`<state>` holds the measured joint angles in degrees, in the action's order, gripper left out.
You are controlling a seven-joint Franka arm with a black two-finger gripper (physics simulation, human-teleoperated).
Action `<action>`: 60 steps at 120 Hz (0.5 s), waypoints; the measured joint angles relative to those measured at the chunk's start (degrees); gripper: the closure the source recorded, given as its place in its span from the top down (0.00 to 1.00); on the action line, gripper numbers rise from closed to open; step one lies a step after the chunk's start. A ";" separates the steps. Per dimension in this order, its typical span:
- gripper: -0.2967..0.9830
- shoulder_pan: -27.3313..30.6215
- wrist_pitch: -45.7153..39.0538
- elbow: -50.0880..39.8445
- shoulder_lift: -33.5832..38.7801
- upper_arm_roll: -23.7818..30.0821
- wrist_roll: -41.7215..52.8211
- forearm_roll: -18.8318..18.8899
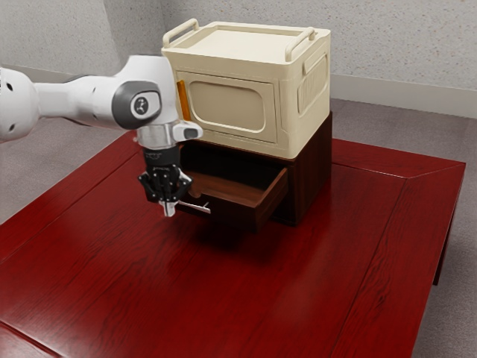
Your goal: Push the drawer handle with one arm to close the drawer
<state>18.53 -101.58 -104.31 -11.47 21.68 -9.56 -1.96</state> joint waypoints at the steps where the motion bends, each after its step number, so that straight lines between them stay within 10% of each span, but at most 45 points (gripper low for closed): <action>1: 0.16 -0.02 -0.19 0.01 -0.04 0.00 -0.07 0.14; 60: 0.15 -1.58 -5.45 -0.12 -1.96 1.60 -1.94 3.53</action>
<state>16.94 -107.03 -104.43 -13.43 23.28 -11.50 1.57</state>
